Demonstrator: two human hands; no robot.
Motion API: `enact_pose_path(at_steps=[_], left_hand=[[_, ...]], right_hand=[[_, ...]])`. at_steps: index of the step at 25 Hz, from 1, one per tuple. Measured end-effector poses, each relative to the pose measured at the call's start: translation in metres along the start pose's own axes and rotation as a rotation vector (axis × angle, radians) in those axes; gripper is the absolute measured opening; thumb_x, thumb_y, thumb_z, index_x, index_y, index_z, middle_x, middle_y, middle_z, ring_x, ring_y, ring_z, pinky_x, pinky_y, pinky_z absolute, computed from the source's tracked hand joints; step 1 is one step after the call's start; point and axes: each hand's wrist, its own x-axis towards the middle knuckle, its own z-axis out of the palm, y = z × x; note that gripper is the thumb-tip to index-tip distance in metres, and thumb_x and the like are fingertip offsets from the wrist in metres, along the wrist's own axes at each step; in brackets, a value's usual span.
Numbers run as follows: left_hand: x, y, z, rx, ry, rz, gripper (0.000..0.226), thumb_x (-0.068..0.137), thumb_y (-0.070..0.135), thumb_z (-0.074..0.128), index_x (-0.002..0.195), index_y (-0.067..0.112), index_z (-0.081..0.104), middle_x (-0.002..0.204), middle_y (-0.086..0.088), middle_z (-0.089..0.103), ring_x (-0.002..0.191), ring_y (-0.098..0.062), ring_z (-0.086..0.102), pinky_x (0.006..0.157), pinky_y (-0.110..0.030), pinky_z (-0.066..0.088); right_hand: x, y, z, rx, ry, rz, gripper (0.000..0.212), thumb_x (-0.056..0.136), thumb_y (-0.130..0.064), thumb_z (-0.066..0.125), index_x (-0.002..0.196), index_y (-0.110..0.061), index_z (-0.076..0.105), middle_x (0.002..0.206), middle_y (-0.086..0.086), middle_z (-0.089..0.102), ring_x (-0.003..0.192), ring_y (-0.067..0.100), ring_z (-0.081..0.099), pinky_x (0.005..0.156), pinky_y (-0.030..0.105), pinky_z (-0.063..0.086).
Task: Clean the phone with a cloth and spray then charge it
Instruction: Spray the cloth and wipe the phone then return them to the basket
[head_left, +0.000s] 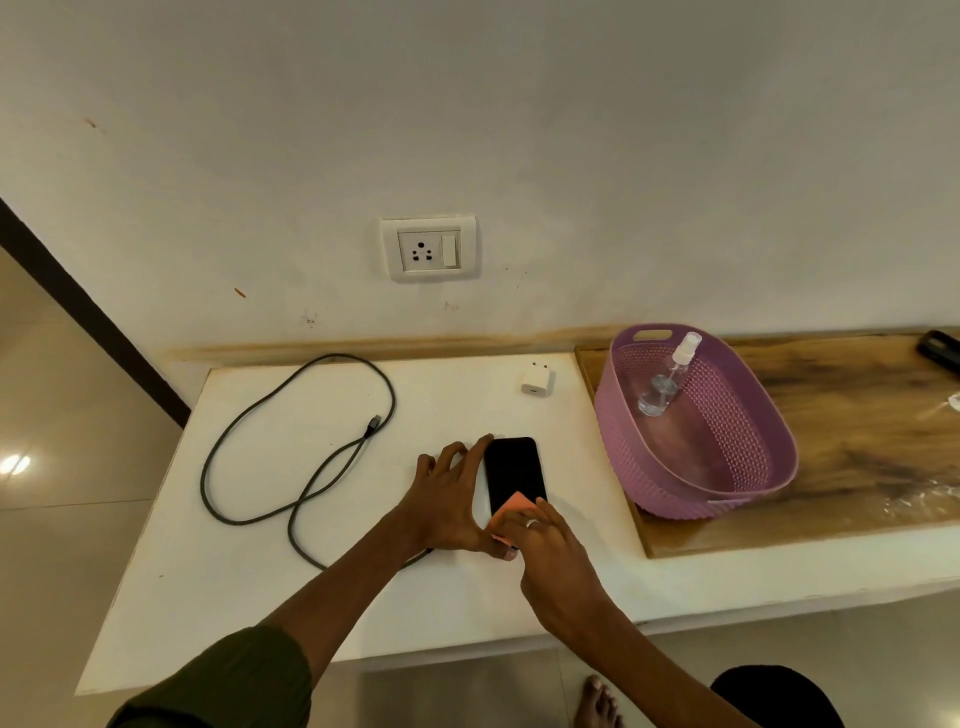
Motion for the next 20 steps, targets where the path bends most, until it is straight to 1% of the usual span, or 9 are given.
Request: enact_pose_path(at_steps=[4, 8, 13, 15, 16, 17, 18, 19, 20], left_hand=[[-0.001, -0.001, 0.001, 0.041, 0.010, 0.041, 0.147, 0.039, 0.097, 0.056, 0.152, 0.032, -0.013, 0.154, -0.003, 0.027, 0.142, -0.025, 0.022, 0.106, -0.051, 0.028], [-0.002, 0.001, 0.002, 0.048, 0.003, 0.036, 0.146, 0.040, 0.095, 0.058, 0.151, 0.033, -0.014, 0.156, -0.001, 0.022, 0.143, -0.025, 0.017, 0.107, -0.055, 0.026], [-0.002, 0.002, 0.001, 0.048, 0.005, 0.022, 0.147, 0.039, 0.095, 0.060, 0.151, 0.032, -0.011, 0.156, 0.000, 0.024, 0.143, -0.024, 0.017, 0.106, -0.051, 0.025], [-0.002, 0.004, -0.002, 0.042, 0.004, 0.008, 0.148, 0.038, 0.094, 0.062, 0.151, 0.033, -0.010, 0.156, -0.002, 0.025, 0.143, -0.023, 0.017, 0.106, -0.050, 0.025], [-0.002, 0.004, -0.003, 0.042, -0.001, 0.001, 0.148, 0.038, 0.093, 0.063, 0.151, 0.032, -0.010, 0.155, -0.003, 0.025, 0.144, -0.024, 0.016, 0.107, -0.050, 0.025], [-0.002, 0.005, -0.004, 0.046, -0.008, -0.004, 0.149, 0.037, 0.093, 0.063, 0.152, 0.032, -0.010, 0.155, -0.003, 0.026, 0.144, -0.024, 0.016, 0.108, -0.050, 0.026], [-0.002, 0.005, -0.005, 0.051, -0.016, -0.007, 0.150, 0.037, 0.092, 0.064, 0.152, 0.031, -0.010, 0.155, -0.003, 0.026, 0.145, -0.023, 0.015, 0.109, -0.051, 0.026], [-0.002, 0.006, -0.006, 0.051, -0.023, -0.010, 0.150, 0.037, 0.092, 0.064, 0.152, 0.031, -0.010, 0.155, -0.003, 0.026, 0.145, -0.023, 0.014, 0.109, -0.051, 0.025], [-0.001, 0.007, -0.006, 0.046, -0.028, -0.017, 0.150, 0.036, 0.092, 0.065, 0.152, 0.031, -0.010, 0.155, -0.004, 0.027, 0.145, -0.023, 0.014, 0.110, -0.051, 0.025]], right_hand=[[-0.009, 0.011, 0.020, 0.051, 0.006, 0.032, 0.065, 0.097, -0.022, 0.049, 0.148, -0.012, 0.010, 0.159, 0.002, 0.010, 0.143, 0.014, 0.024, 0.115, 0.019, 0.012], [-0.017, 0.023, 0.023, -0.039, 0.052, -0.015, 0.060, 0.097, -0.025, 0.049, 0.148, -0.019, 0.018, 0.159, -0.001, 0.013, 0.144, 0.011, 0.022, 0.116, 0.018, 0.011], [-0.020, 0.026, 0.016, -0.051, 0.062, -0.034, 0.055, 0.098, -0.026, 0.047, 0.145, -0.021, 0.019, 0.159, -0.002, 0.016, 0.144, 0.015, 0.025, 0.115, 0.018, 0.013], [-0.021, 0.032, 0.022, -0.045, 0.046, -0.107, 0.059, 0.093, -0.056, 0.029, 0.143, -0.027, 0.016, 0.152, -0.029, 0.022, 0.145, 0.015, 0.022, 0.115, 0.017, 0.010], [-0.023, 0.041, 0.023, -0.049, 0.036, -0.178, 0.075, 0.080, -0.074, 0.016, 0.143, -0.034, 0.016, 0.143, -0.044, 0.021, 0.144, 0.015, 0.024, 0.115, 0.016, 0.009], [-0.028, 0.037, 0.016, -0.038, 0.072, -0.153, 0.075, 0.074, -0.080, 0.013, 0.141, -0.047, 0.015, 0.137, -0.053, 0.018, 0.142, 0.016, 0.026, 0.115, 0.017, 0.010], [-0.030, 0.047, 0.021, -0.054, 0.077, -0.212, 0.051, 0.085, -0.071, 0.025, 0.134, -0.062, 0.015, 0.131, -0.057, 0.018, 0.138, 0.017, 0.030, 0.113, 0.016, 0.011], [-0.034, 0.044, 0.016, 0.002, 0.145, -0.110, 0.053, 0.095, -0.043, 0.047, 0.128, -0.070, 0.016, 0.131, -0.052, 0.015, 0.136, 0.016, 0.030, 0.110, 0.011, 0.010], [-0.032, 0.048, 0.009, -0.034, 0.248, -0.146, 0.081, 0.089, -0.014, 0.063, 0.131, -0.068, 0.021, 0.132, -0.046, 0.015, 0.136, 0.012, 0.025, 0.106, 0.002, 0.003]])
